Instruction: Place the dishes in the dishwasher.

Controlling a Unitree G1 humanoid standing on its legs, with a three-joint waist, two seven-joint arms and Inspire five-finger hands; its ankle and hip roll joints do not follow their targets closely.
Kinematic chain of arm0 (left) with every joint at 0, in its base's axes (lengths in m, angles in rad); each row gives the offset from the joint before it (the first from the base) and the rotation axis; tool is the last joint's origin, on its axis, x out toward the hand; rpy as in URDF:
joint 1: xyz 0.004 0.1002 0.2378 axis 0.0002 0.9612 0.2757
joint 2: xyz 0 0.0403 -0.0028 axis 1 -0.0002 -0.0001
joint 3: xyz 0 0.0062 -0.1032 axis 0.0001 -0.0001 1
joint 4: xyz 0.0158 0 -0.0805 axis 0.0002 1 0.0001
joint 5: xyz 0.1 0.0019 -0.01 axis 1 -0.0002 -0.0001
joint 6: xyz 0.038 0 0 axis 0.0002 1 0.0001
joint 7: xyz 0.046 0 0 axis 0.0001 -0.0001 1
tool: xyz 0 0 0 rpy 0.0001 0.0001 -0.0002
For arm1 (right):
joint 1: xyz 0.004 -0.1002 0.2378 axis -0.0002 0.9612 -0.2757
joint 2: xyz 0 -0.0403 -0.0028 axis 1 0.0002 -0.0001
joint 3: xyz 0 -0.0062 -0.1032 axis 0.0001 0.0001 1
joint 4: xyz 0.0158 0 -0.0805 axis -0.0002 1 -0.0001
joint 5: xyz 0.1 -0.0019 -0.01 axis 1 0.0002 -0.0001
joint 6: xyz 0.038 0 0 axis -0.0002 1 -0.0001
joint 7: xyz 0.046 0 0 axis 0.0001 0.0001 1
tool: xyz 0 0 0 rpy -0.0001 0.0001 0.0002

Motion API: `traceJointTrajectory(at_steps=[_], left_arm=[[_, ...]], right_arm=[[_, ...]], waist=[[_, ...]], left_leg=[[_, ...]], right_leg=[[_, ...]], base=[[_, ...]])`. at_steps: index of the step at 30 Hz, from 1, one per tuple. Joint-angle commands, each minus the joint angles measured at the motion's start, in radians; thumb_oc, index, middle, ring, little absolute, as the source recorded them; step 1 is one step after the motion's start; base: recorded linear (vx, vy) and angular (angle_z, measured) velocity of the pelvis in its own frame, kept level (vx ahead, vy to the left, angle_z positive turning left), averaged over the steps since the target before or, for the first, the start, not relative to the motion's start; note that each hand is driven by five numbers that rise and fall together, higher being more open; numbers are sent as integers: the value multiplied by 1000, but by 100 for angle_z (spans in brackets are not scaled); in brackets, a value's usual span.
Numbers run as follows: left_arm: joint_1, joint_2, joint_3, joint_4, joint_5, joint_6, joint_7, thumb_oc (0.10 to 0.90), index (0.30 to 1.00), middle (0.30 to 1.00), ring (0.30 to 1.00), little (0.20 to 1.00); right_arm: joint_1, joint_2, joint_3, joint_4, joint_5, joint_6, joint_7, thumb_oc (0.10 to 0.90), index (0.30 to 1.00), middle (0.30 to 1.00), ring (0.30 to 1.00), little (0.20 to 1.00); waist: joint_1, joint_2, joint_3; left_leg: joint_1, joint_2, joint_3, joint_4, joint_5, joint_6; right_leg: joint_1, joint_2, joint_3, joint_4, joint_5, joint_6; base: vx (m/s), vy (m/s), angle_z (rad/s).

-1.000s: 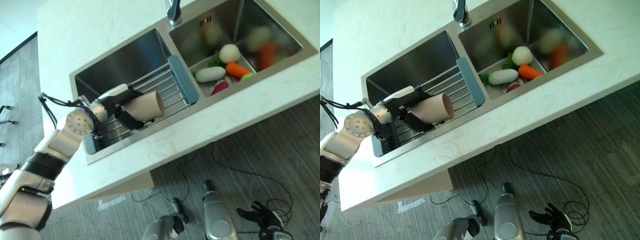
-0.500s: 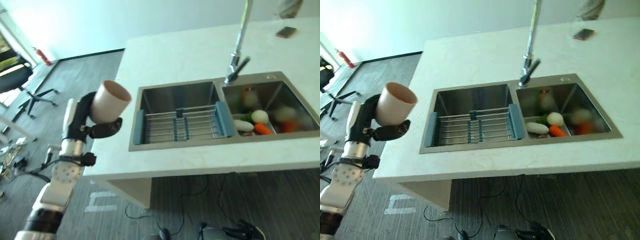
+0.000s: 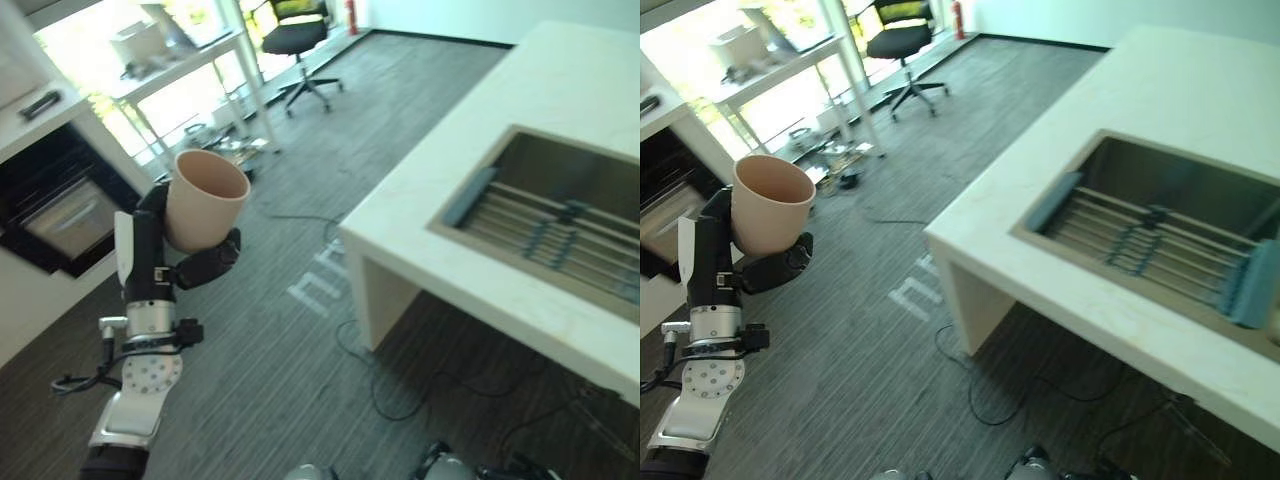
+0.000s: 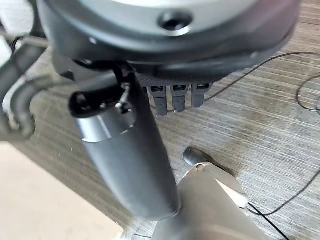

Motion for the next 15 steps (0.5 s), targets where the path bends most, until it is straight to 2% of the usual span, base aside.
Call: traceJointTrajectory(at_steps=[1,4,5,6,7,9,10,13,15], left_arm=[[-97,62,121,-98,-49,-71,-16,400,300,300,300,300],[-77,56,116,-145,-20,-46,-44,400,300,300,300,300],[-84,64,96,-150,-18,-46,-56,400,300,300,300,300],[-96,71,82,-144,-25,-55,-68,400,300,300,300,300],[-124,85,61,-122,-39,-72,-88,400,300,300,300,300],[-181,107,26,-88,-58,-91,-119,400,300,300,300,300],[-210,119,6,-75,-47,-94,-126,400,300,300,300,300],[-238,134,-11,-81,-39,-69,-143,400,300,300,300,300],[-248,135,-14,-89,-41,-60,-142,400,300,300,300,300]], right_arm=[[-31,66,30,-33,22,-22,-22,800,900,900,900,900],[-33,85,26,-69,46,-14,-45,800,900,900,900,900],[-22,98,21,-90,73,-14,-52,800,900,900,900,900],[-16,103,18,-96,88,-18,-59,800,900,900,900,900],[-7,106,13,-97,102,-27,-63,800,900,900,900,900],[0,103,13,-93,121,-33,-64,800,900,900,900,900],[6,99,14,-94,122,-30,-52,800,900,900,900,900],[7,82,13,-76,123,-27,-11,800,900,900,900,900],[-1,72,19,-54,125,-29,13,800,900,900,900,900]], waist=[[10,6,-30],[35,14,-27],[15,21,-22],[-3,25,-19],[-33,27,-13],[-73,14,-9],[-95,6,-2],[-104,-11,6],[-101,-25,10]], left_leg=[[-49,11,-118,44,-100,1],[-50,-26,-155,44,-119,34],[-48,-45,-200,44,-134,61],[-47,-53,-232,44,-138,71],[-48,-68,-281,44,-144,85],[-43,-99,-337,44,-150,98],[-48,-106,-338,44,-138,102],[-33,-110,-325,44,-145,102],[-25,-124,-323,44,-148,100]], right_leg=[[125,89,77,-103,-80,93],[165,74,63,-103,-55,92],[173,99,128,-103,-11,99],[170,128,190,-96,-10,97],[164,178,271,-80,-35,90],[155,265,361,-65,-83,81],[133,315,369,-55,-75,64],[121,343,365,-94,-71,62],[93,345,384,-103,-92,60]], base=[[-9,506,98],[43,421,83],[118,327,65],[165,311,76],[146,153,116],[148,109,186],[118,82,191],[126,-9,119],[170,-103,57]])
